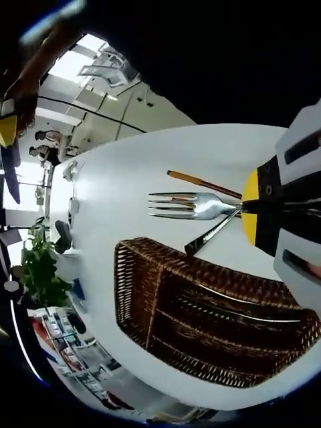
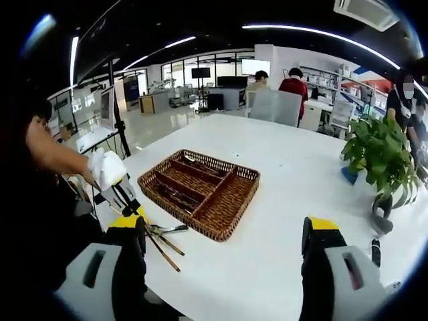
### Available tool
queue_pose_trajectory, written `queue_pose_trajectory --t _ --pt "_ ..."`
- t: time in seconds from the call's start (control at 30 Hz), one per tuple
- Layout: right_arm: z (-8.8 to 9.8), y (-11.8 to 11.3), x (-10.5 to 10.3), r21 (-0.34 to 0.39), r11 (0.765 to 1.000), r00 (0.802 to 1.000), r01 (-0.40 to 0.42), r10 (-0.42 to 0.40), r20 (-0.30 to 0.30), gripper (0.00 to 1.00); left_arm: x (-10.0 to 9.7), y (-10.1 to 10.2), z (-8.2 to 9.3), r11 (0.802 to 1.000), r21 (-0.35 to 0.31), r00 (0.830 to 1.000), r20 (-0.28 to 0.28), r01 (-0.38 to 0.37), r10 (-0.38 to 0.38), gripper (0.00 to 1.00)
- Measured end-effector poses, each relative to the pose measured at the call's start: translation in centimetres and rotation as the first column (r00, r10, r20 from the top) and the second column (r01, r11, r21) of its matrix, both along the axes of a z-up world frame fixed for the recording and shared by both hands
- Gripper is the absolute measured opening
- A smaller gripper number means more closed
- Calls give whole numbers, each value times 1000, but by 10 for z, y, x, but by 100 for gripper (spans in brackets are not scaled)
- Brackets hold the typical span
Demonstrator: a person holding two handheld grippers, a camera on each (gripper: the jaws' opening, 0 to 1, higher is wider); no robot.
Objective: Arrange the knives, forks, and spoons in their matching storage slots by inserting each utensil handle-first until every utensil is classified and aligned in the correct compartment
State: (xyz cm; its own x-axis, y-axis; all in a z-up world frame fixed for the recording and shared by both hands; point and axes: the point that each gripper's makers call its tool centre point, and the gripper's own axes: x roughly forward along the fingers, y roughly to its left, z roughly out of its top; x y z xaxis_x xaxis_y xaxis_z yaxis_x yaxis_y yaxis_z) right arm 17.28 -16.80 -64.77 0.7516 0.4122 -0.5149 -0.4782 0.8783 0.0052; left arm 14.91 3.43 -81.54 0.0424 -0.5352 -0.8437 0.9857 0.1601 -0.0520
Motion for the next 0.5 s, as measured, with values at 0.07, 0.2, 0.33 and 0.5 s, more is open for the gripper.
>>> queue_pose_trajectory --t 0.07,0.2,0.33,0.5 --pt "0 0 0 1 1000 1000 0 0 0 99 1 1 8 1000 7 1000 3 19 -19 0" --pt "1 0 -1 0 1000 1000 -2 2 2 99 2 0 25 999 -7 999 -8 38 -39 0" --pt "3 0 -1 1 1000 1000 -1 1 8 99 4 4 40 995 33 995 26 92 -92 0" --pt "5 -1 -2 5 1000 1000 0 0 13 99 6 9 56 986 82 989 38 142 -145 0"
